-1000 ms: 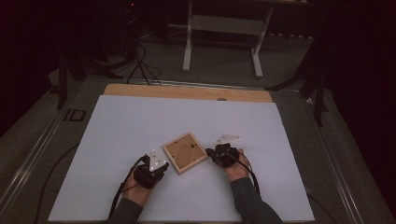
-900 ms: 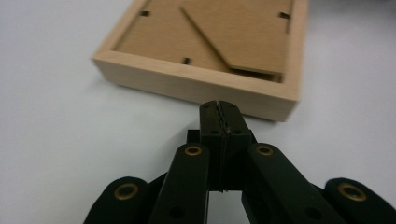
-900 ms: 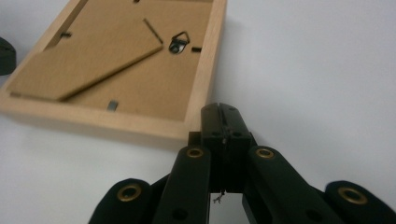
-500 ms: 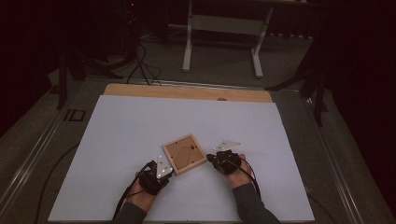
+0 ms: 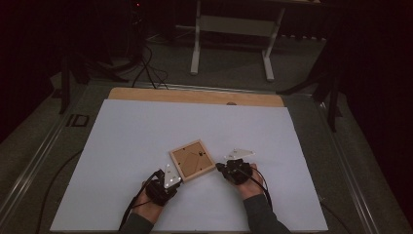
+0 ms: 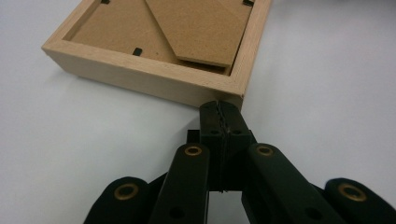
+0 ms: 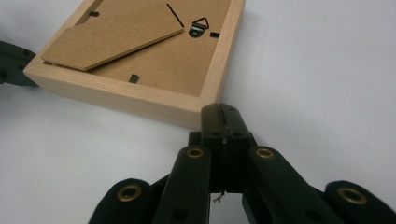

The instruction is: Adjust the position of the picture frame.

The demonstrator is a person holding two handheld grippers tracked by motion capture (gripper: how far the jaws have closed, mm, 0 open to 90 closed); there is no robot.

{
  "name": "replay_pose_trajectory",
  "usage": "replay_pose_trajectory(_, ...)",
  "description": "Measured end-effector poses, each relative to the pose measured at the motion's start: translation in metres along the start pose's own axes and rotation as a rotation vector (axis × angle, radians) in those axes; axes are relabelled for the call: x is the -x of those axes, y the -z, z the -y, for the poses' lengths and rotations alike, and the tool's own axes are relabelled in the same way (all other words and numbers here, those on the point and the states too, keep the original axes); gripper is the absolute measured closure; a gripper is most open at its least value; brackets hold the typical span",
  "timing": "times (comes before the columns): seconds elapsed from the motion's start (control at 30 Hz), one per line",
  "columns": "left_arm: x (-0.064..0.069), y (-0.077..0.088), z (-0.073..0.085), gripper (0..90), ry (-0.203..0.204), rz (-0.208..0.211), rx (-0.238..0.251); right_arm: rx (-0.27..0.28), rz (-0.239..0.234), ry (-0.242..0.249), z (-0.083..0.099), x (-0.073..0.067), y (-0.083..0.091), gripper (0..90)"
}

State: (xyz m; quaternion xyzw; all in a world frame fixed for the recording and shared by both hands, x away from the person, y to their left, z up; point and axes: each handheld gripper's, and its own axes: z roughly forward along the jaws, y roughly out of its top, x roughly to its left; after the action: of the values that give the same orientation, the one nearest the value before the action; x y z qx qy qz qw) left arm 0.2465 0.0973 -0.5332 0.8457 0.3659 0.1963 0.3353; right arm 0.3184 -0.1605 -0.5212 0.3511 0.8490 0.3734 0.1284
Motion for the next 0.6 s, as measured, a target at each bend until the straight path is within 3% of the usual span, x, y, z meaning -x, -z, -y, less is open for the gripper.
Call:
replay_pose_trajectory(0.13, -0.006, -0.002, -0.001, 89.6, 0.023, -0.007, -0.003, 0.007, -0.006, -0.001, -0.001, -0.003, 0.000, 89.9)
replay_pose_trajectory(0.17, -0.007, -0.002, -0.002, 89.6, 0.028, 0.009, 0.007, 0.014, -0.035, -0.003, -0.001, -0.003, -0.001, 89.9)
replay_pose_trajectory(0.2, -0.007, -0.004, -0.004, 89.6, 0.017, 0.012, 0.011, 0.023, -0.095, -0.014, -0.002, -0.006, -0.003, 89.9)
replay_pose_trajectory(0.23, -0.005, -0.005, -0.005, 89.6, 0.004, -0.008, 0.009, 0.008, -0.084, 0.023, -0.003, -0.015, -0.008, 89.9)
replay_pose_trajectory(0.27, -0.004, -0.006, -0.007, 89.5, 0.004, -0.014, 0.004, -0.010, -0.027, 0.080, -0.005, -0.024, -0.011, 89.9)
replay_pose_trajectory(0.3, -0.004, -0.008, -0.007, 89.5, 0.015, -0.019, 0.000, -0.026, -0.009, 0.110, -0.007, -0.028, -0.014, 89.9)
replay_pose_trajectory(0.43, -0.008, -0.009, -0.007, 89.4, 0.019, -0.025, -0.003, -0.043, -0.009, 0.145, -0.009, -0.039, -0.023, 89.9)
replay_pose_trajectory(0.6, -0.010, -0.004, -0.008, 89.2, 0.049, -0.026, 0.011, -0.016, 0.012, 0.100, -0.010, -0.024, -0.014, 89.9)
